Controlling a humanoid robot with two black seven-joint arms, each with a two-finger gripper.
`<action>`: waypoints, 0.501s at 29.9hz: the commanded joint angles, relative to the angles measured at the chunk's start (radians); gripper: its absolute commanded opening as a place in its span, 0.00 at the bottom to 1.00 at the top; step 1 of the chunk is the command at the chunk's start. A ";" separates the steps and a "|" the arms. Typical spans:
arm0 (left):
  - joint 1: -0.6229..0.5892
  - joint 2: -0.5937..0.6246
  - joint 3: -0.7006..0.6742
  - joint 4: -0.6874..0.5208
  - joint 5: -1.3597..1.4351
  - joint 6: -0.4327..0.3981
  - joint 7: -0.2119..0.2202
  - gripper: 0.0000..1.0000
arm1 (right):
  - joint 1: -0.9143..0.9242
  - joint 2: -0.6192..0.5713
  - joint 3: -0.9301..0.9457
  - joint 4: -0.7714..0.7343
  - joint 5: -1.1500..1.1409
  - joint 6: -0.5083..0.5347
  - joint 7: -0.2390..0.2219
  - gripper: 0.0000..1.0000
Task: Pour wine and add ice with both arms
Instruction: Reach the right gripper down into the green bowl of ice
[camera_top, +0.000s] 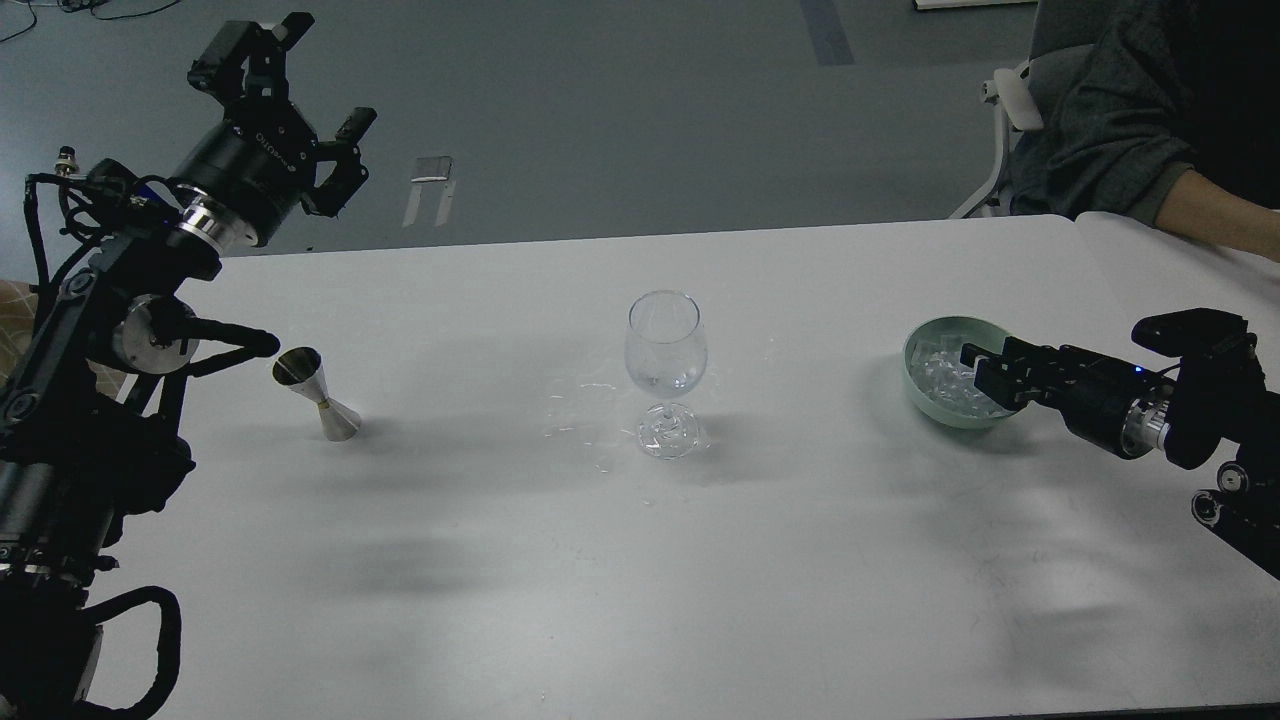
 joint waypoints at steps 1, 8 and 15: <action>0.001 0.000 0.000 -0.003 -0.001 0.000 0.000 0.98 | 0.002 0.010 0.000 -0.003 -0.001 0.001 -0.001 0.58; 0.001 0.002 0.000 -0.009 -0.001 0.000 0.000 0.98 | 0.009 0.025 0.000 -0.009 -0.001 -0.001 -0.001 0.57; 0.001 0.002 0.000 -0.009 -0.001 0.000 0.000 0.98 | 0.012 0.028 -0.003 -0.014 -0.001 0.004 -0.009 0.48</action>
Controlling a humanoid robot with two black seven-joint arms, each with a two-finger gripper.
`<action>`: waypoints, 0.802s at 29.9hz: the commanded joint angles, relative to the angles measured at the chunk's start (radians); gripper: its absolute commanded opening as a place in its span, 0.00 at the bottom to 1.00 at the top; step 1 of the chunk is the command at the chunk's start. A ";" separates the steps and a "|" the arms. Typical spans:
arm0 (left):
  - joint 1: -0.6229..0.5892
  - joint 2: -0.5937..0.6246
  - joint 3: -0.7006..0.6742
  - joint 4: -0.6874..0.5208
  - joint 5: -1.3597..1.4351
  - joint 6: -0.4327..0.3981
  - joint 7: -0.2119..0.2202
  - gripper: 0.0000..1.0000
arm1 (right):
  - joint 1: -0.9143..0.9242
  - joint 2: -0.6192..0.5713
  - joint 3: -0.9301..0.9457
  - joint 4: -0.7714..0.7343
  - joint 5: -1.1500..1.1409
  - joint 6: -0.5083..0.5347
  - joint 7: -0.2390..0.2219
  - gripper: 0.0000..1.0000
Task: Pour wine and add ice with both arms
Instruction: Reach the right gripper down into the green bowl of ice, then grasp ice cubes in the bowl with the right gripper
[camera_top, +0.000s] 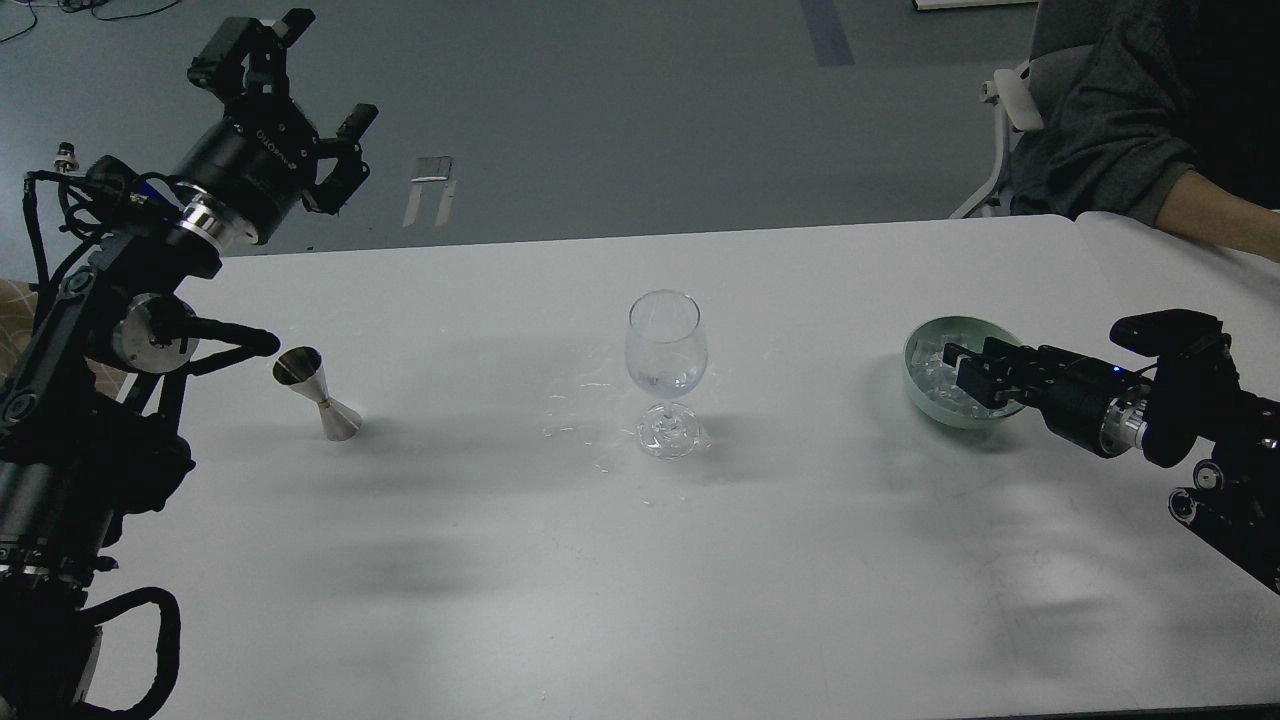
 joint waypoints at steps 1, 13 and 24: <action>-0.001 0.000 0.000 0.000 0.000 0.000 0.000 0.98 | 0.000 0.000 -0.001 0.001 0.000 0.003 -0.006 0.48; -0.005 0.006 0.000 0.000 0.000 0.000 -0.002 0.98 | -0.006 0.017 -0.001 0.001 0.000 0.008 -0.006 0.42; -0.007 0.005 0.000 0.000 0.000 0.000 -0.003 0.98 | 0.008 -0.019 0.001 0.032 0.000 0.010 -0.007 0.05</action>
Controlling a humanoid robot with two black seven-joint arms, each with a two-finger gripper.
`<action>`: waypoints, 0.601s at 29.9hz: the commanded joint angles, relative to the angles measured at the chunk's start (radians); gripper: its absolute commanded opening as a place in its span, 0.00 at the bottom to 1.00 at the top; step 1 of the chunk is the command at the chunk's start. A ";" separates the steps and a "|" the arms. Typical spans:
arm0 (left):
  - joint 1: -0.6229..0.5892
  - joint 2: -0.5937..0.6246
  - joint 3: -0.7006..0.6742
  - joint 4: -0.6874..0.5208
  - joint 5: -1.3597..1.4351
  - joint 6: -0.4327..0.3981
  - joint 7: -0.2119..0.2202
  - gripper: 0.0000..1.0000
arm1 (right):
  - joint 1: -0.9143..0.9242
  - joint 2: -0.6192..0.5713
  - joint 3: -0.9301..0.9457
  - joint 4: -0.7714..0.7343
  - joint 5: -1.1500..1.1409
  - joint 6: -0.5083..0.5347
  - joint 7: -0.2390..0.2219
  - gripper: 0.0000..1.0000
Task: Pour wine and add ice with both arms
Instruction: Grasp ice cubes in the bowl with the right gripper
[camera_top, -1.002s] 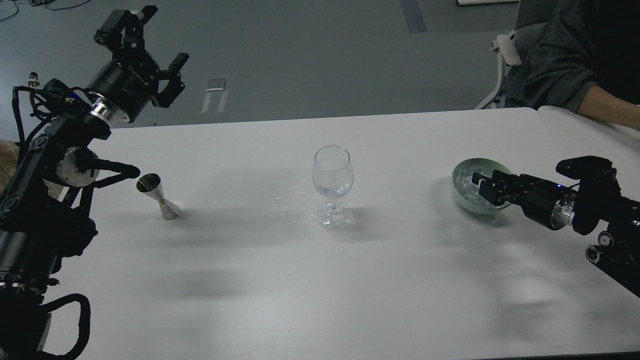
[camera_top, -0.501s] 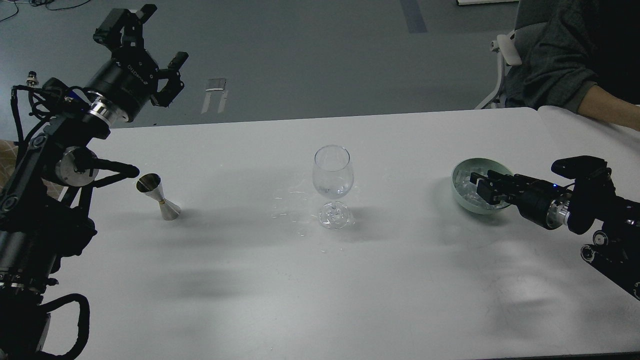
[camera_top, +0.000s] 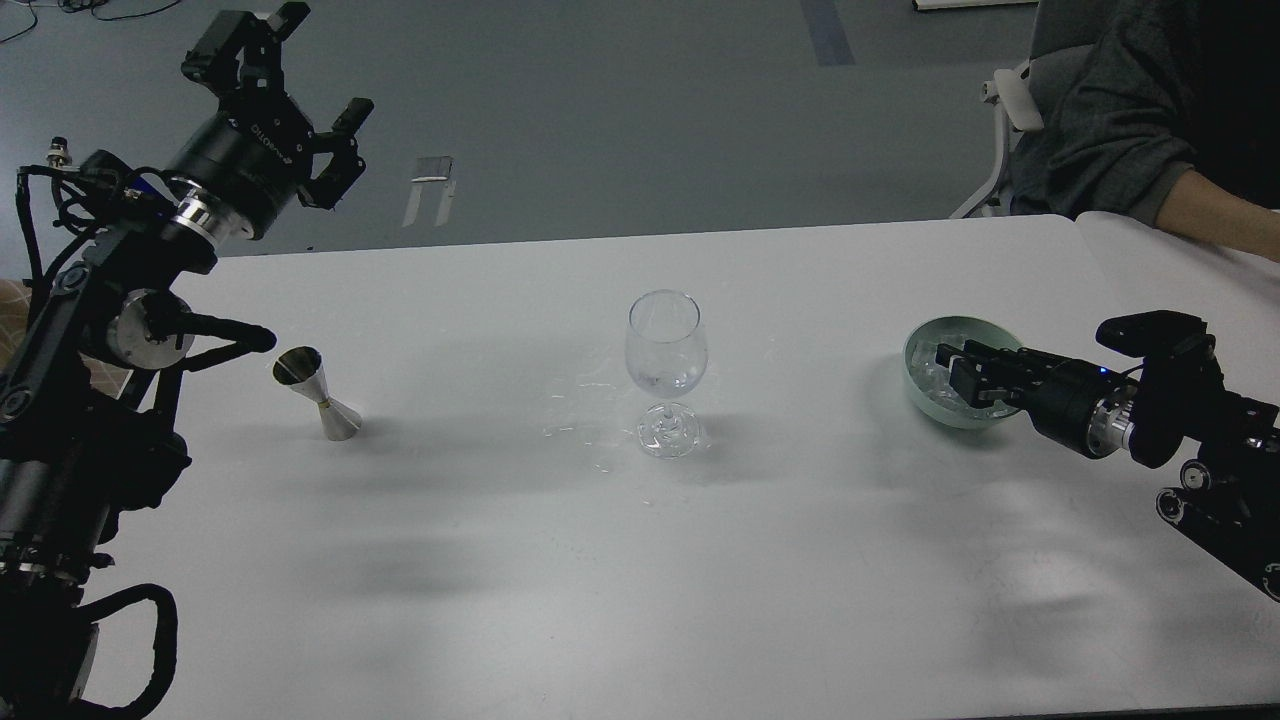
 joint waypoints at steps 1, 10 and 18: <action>-0.002 0.000 0.000 0.000 0.000 0.000 -0.001 0.98 | 0.002 -0.027 0.002 0.021 0.001 0.000 0.001 0.03; 0.001 0.001 -0.002 0.000 0.000 0.000 -0.002 0.98 | -0.010 -0.037 0.000 0.028 0.001 0.000 0.001 0.22; -0.003 0.000 0.000 0.000 0.000 0.000 -0.002 0.98 | -0.005 -0.038 0.000 0.029 0.001 0.000 0.001 0.34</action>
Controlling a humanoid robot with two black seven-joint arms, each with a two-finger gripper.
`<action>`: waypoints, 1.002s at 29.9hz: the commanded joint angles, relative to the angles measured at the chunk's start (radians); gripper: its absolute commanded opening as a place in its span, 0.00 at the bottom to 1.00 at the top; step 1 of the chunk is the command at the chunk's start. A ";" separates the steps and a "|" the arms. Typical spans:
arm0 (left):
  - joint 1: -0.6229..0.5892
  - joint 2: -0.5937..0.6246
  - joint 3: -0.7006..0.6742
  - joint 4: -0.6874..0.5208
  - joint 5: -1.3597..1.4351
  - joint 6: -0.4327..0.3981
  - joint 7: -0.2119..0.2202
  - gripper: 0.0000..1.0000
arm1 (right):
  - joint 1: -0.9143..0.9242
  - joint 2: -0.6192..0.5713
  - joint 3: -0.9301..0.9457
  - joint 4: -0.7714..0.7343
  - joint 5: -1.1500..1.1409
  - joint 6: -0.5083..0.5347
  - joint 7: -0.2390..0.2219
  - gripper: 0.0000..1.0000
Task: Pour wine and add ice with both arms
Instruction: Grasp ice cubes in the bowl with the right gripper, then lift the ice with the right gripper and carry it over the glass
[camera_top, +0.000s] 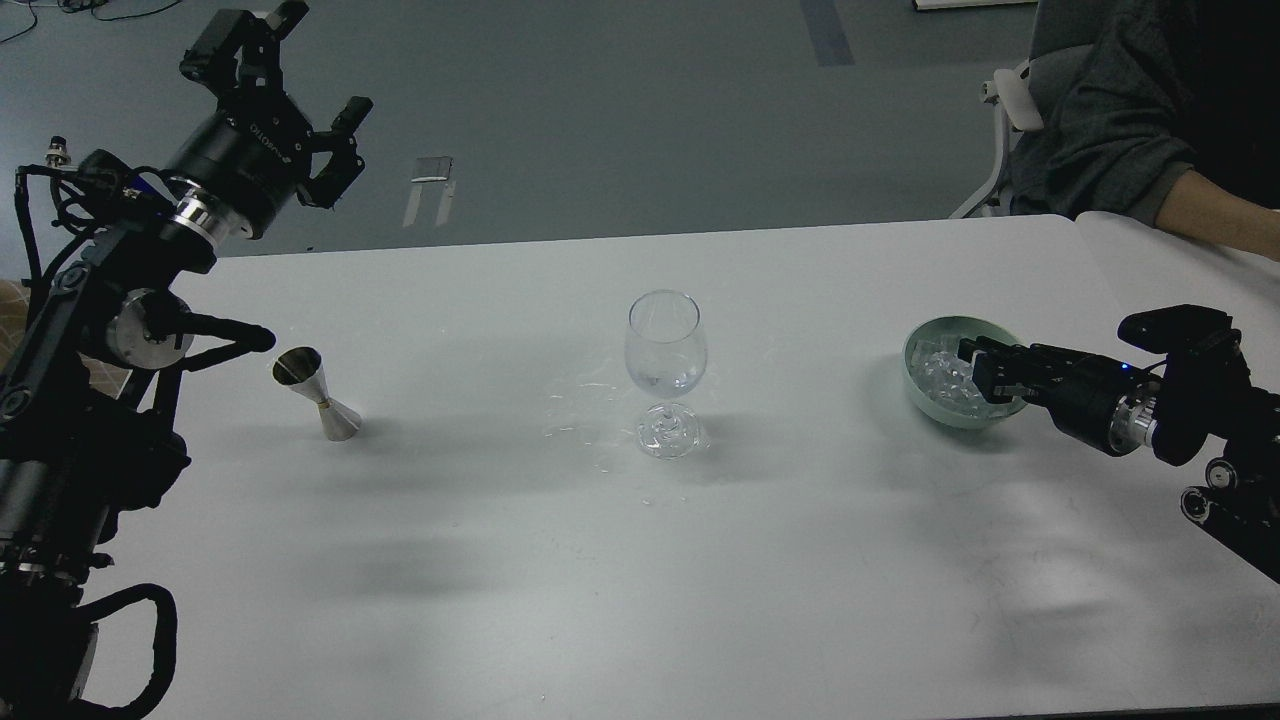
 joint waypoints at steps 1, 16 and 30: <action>-0.002 -0.001 0.000 0.000 0.000 0.000 0.000 0.98 | 0.002 0.001 0.000 0.001 0.000 0.000 0.000 0.34; -0.005 -0.001 0.000 0.000 -0.002 0.000 0.000 0.98 | -0.007 0.009 0.000 0.003 0.000 0.000 0.002 0.37; -0.004 -0.001 0.000 -0.011 -0.005 0.000 0.000 0.98 | -0.007 0.012 -0.028 0.001 0.000 0.000 0.002 0.39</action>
